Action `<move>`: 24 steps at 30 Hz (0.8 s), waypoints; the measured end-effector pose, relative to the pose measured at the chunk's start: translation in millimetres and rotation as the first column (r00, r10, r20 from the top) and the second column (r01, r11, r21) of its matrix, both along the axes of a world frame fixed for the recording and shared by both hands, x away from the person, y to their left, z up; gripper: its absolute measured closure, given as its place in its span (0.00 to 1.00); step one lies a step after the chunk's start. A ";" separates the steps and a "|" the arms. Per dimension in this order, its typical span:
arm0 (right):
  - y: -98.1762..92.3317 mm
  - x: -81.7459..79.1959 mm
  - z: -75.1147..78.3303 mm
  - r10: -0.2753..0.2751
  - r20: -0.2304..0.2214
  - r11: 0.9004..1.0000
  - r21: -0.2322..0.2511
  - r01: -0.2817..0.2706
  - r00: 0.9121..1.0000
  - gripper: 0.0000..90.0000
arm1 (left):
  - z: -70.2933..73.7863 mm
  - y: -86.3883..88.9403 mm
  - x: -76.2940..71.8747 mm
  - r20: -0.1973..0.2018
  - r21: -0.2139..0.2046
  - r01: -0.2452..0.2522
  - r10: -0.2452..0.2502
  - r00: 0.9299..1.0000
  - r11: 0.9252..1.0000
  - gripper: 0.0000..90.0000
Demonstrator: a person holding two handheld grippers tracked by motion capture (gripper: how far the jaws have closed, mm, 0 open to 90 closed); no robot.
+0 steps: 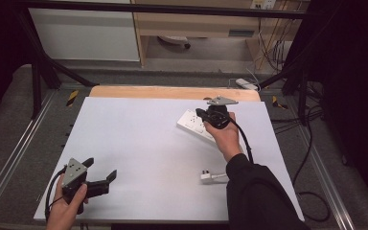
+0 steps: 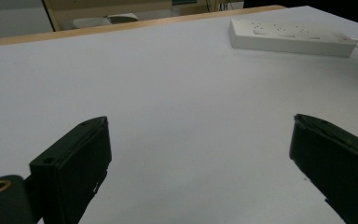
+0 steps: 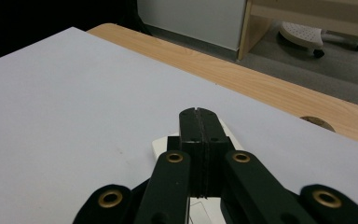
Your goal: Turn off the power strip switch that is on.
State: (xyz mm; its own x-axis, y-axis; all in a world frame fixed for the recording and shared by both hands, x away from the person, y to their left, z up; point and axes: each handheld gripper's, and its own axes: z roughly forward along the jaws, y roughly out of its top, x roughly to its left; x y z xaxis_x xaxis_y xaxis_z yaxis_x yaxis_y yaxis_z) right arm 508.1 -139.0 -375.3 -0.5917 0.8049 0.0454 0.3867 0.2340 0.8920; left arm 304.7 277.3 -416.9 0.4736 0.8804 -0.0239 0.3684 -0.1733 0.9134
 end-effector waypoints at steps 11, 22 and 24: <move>5.0 4.5 -8.0 0.007 -0.018 1.000 -0.003 -0.007 1.000 1.00 | 0.0 0.1 0.2 0.001 0.000 0.001 -0.001 1.000 1.000 0.06; 9.3 7.6 -14.8 0.005 -0.034 1.000 -0.001 -0.005 0.999 1.00 | 0.3 0.0 0.2 0.003 0.002 0.001 -0.001 1.000 1.000 0.06; 10.1 7.9 -15.9 0.006 -0.037 1.000 -0.003 -0.006 0.999 1.00 | 0.3 0.0 0.2 0.003 0.004 0.002 -0.002 1.000 1.000 0.06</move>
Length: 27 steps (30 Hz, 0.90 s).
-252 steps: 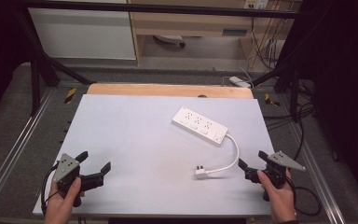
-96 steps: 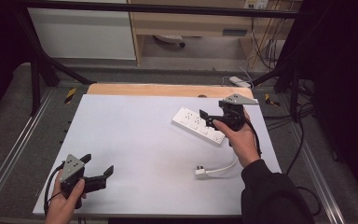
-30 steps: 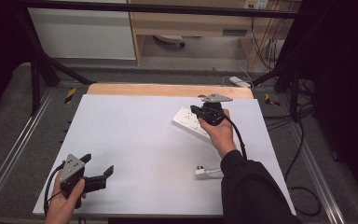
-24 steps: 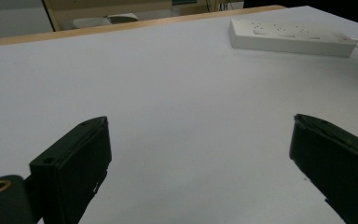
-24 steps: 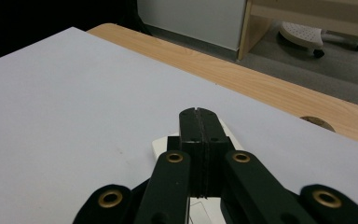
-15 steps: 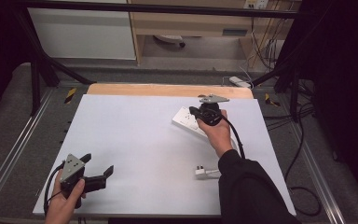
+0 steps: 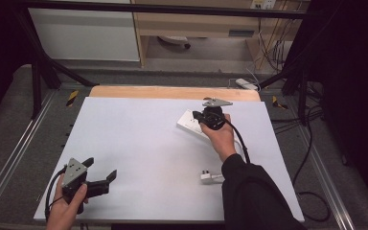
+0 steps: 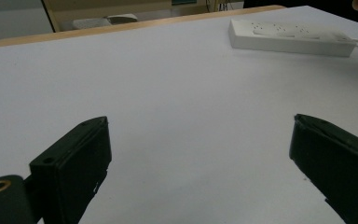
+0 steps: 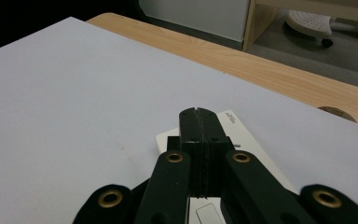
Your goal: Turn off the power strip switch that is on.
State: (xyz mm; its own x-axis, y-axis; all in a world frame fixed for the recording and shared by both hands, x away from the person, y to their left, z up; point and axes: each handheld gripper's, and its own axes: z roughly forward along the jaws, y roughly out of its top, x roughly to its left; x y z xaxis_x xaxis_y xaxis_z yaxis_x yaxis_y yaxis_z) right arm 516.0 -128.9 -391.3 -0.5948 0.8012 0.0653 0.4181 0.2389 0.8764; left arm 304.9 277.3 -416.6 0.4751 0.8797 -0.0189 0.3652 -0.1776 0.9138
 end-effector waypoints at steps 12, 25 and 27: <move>3.7 3.1 -6.9 0.000 -0.010 1.000 -0.007 0.000 1.000 1.00 | 0.0 -0.2 0.1 0.000 -0.001 0.002 -0.002 1.000 1.000 0.06; 8.2 6.4 -15.2 -0.008 -0.028 1.000 -0.016 0.008 1.000 1.00 | -0.1 -0.3 0.4 0.001 0.000 0.002 -0.002 1.000 1.000 0.06; 8.3 6.9 -16.6 -0.010 -0.027 1.000 -0.016 0.009 1.000 1.00 | 0.0 -0.2 0.3 0.001 0.000 0.004 -0.004 1.000 1.000 0.06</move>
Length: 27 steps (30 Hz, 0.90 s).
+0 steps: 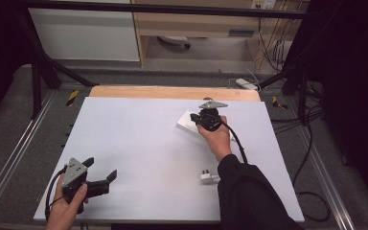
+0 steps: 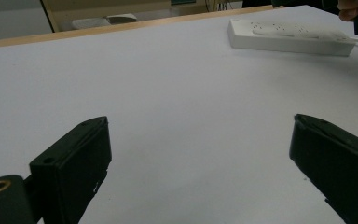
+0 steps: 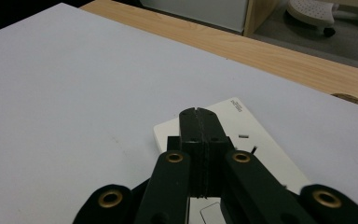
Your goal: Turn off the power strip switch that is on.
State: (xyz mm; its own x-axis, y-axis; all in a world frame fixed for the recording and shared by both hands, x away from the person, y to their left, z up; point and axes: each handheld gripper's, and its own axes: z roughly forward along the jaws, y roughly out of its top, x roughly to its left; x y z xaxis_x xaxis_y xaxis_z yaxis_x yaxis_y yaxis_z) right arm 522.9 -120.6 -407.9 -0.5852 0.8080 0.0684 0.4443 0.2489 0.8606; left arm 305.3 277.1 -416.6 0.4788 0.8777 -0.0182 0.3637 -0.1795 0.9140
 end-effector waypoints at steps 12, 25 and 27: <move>5.7 2.4 -10.8 0.006 -0.020 1.000 -0.015 -0.007 1.000 1.00 | -0.1 0.2 0.4 -0.001 -0.001 0.001 -0.001 1.000 1.000 0.06; 9.7 6.7 -21.1 -0.003 -0.045 1.000 -0.023 0.002 0.999 1.00 | -0.2 0.4 0.5 -0.002 -0.001 0.004 -0.004 1.000 1.000 0.06; 9.6 7.5 -22.3 -0.007 -0.048 1.000 -0.025 0.005 0.999 1.00 | -0.2 0.3 0.5 -0.003 -0.003 0.003 -0.003 1.000 1.000 0.06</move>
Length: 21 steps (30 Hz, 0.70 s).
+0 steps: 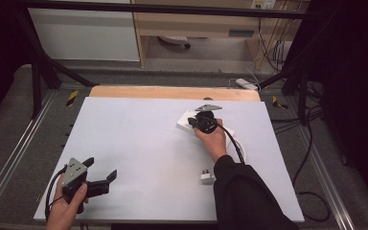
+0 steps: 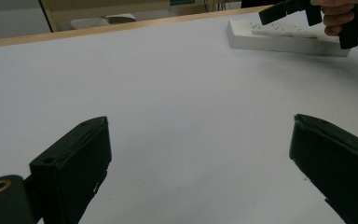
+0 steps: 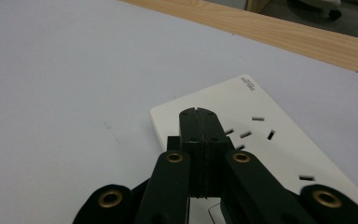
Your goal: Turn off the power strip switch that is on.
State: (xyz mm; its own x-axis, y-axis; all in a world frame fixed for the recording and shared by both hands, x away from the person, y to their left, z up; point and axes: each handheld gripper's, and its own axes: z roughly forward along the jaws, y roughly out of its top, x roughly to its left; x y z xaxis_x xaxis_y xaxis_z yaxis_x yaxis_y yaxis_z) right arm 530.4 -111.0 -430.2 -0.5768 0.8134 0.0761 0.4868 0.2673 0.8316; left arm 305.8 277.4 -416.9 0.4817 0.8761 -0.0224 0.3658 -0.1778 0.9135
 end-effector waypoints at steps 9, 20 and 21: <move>0.1 2.0 -3.5 -0.005 -0.008 1.000 -0.006 0.005 1.000 1.00 | 0.0 0.0 0.1 0.000 0.000 0.001 -0.001 1.000 1.000 0.06; 4.7 2.9 -6.8 0.000 -0.014 1.000 -0.008 0.000 1.000 1.00 | 0.0 -0.1 0.1 0.000 0.001 0.002 -0.002 1.000 1.000 0.06; 5.2 3.1 -6.9 0.000 -0.015 1.000 -0.007 0.000 1.000 1.00 | 0.0 0.0 0.1 0.000 0.001 0.001 -0.001 1.000 1.000 0.06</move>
